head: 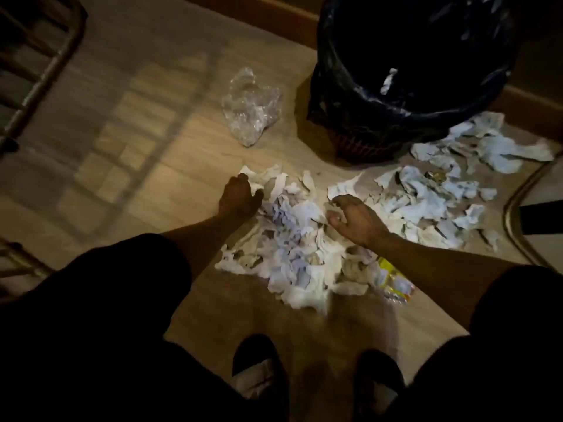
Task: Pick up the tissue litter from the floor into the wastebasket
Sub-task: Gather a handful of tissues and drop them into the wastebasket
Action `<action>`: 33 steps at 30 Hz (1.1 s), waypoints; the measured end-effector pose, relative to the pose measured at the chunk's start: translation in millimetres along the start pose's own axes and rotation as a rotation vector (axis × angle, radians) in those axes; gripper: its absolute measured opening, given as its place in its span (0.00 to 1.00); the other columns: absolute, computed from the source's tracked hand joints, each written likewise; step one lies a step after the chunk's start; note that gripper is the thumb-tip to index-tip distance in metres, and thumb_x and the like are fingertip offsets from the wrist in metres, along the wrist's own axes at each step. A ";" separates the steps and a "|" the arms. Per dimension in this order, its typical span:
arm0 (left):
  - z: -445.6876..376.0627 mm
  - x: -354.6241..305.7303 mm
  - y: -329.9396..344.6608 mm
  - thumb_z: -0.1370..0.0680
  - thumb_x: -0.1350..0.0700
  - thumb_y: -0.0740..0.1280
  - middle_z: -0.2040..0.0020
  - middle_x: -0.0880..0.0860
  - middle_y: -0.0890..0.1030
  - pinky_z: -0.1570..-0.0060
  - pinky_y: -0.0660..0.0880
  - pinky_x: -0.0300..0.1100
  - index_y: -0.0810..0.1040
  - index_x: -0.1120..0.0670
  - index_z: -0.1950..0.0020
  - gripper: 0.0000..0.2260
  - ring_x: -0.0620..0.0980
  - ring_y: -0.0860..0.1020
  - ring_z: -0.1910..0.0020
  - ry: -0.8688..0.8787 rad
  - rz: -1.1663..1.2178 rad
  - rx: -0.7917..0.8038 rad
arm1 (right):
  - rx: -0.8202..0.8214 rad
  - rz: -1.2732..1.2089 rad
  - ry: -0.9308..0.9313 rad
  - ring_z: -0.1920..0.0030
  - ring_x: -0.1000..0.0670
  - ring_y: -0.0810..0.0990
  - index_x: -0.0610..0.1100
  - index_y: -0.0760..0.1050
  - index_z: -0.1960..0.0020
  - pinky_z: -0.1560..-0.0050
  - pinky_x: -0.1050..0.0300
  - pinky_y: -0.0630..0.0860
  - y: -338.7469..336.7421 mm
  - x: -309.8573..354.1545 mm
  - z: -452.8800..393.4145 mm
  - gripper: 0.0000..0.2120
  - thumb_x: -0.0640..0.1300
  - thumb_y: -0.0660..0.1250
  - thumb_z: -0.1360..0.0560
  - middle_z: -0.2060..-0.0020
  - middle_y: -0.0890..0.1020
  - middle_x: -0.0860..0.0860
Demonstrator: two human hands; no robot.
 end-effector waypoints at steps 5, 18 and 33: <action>-55.6 -1.9 7.8 0.22 0.49 0.63 0.38 0.63 0.73 0.42 0.74 0.56 0.68 0.61 0.32 0.23 0.63 0.73 0.38 0.082 -0.054 -0.221 | -0.068 0.146 -0.190 0.40 0.42 0.77 0.46 0.68 0.33 0.46 0.52 0.75 -11.2 22.4 -77.4 0.25 0.61 0.58 0.22 0.37 0.76 0.43; -162.4 -28.6 1.1 0.23 0.44 0.66 0.26 0.62 0.66 0.41 0.74 0.58 0.42 0.44 0.21 0.40 0.66 0.72 0.34 0.166 -0.209 -0.101 | -0.003 0.256 -0.190 0.39 0.42 0.76 0.45 0.65 0.30 0.48 0.51 0.74 1.3 -17.8 -81.0 0.28 0.62 0.60 0.22 0.33 0.70 0.44; -47.4 -3.4 -19.7 0.24 0.60 0.63 0.50 0.67 0.79 0.53 0.72 0.46 0.78 0.63 0.46 0.10 0.65 0.77 0.48 0.308 -0.254 -0.117 | 0.119 0.455 -0.407 0.38 0.42 0.75 0.46 0.55 0.24 0.42 0.49 0.75 11.6 39.6 -48.2 0.38 0.64 0.64 0.25 0.30 0.67 0.44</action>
Point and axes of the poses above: each hand's wrist, its own z-axis away from the middle knuckle, its own y-axis out of the palm, x = y × z, the point moved 10 cm from there along -z, towards the middle knuckle
